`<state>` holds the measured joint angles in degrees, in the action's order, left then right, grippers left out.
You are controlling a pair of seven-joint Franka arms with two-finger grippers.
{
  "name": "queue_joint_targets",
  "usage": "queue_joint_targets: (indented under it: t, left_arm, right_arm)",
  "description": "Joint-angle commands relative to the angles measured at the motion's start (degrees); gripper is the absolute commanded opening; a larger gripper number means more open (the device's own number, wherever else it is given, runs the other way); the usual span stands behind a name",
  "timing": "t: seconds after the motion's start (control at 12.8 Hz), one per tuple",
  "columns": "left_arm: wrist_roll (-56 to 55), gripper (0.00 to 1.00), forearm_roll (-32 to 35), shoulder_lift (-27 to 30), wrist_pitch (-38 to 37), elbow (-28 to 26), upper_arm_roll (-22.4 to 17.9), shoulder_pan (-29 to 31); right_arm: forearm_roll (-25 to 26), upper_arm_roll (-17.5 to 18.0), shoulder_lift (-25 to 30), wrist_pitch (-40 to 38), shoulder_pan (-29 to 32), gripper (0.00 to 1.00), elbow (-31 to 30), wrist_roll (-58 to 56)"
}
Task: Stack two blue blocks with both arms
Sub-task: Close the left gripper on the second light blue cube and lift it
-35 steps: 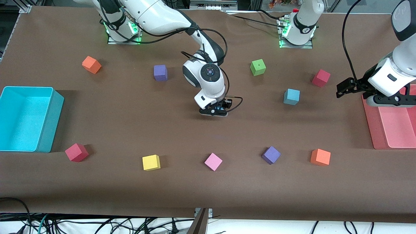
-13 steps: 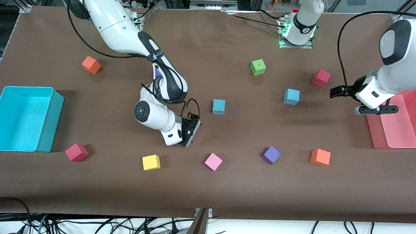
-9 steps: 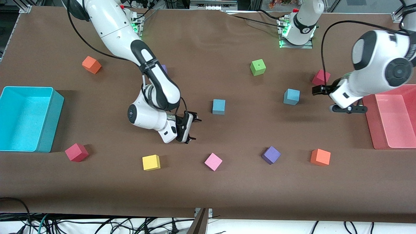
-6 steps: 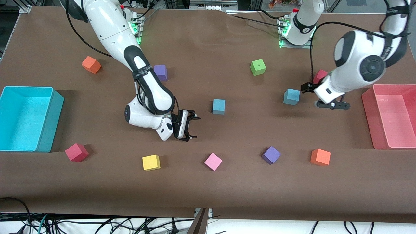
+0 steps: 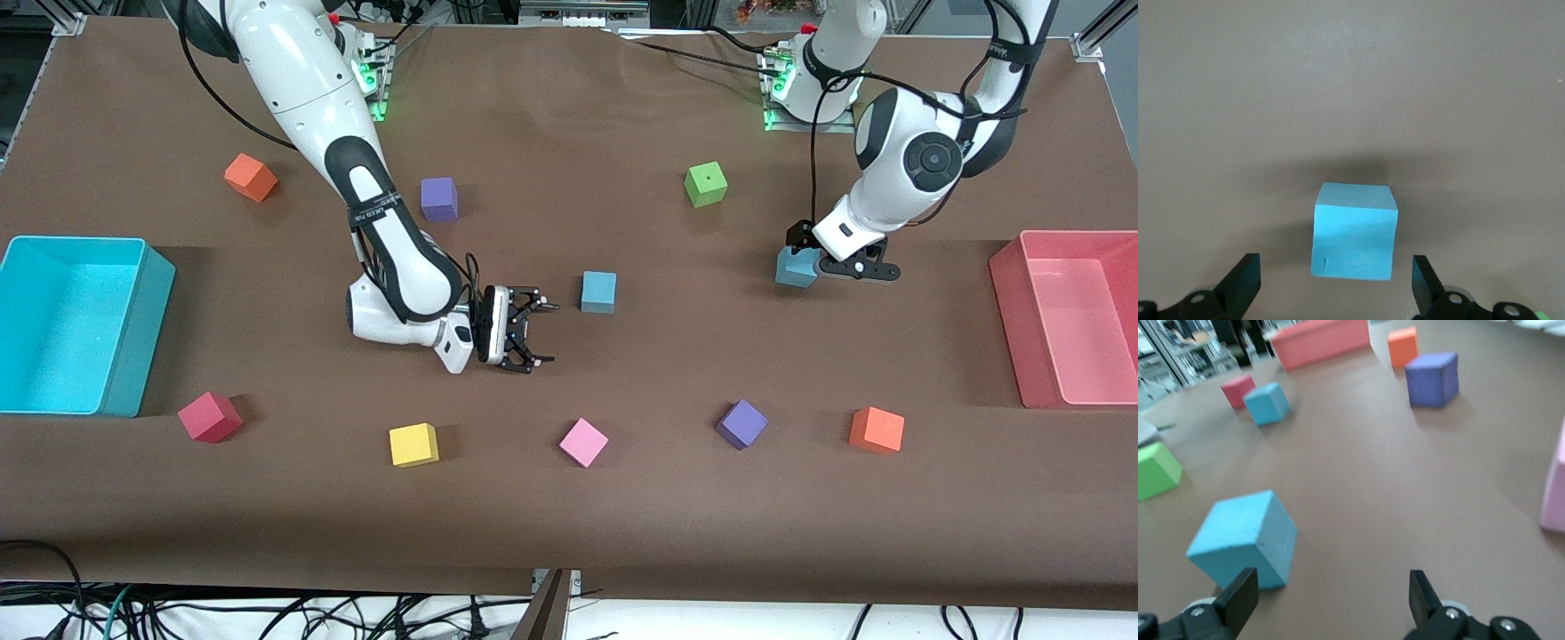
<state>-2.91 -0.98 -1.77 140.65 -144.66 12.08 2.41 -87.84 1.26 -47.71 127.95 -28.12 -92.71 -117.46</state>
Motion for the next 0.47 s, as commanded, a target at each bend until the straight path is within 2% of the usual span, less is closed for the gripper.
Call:
queue_joint_targets:
  t: [0.0, 0.24, 0.39]
  left_arm:
    - [0.6, 1.00, 1.2, -2.2, 5.4, -1.7, 0.3, 0.1]
    - [0.6, 1.00, 1.2, -5.5, 13.0, -4.7, 0.2, -0.1]
    - [0.6, 1.00, 1.2, -6.9, 15.6, -5.5, 0.3, -0.1]
  right_arm:
    - [-5.5, 0.7, 1.1, -2.8, 1.0, 1.00, -2.4, -6.4]
    - [-6.8, 0.8, 1.0, -4.6, 1.3, 1.00, -4.8, -10.4]
    - [-7.7, 0.8, 0.2, -4.6, 1.6, 1.00, -5.5, -12.6]
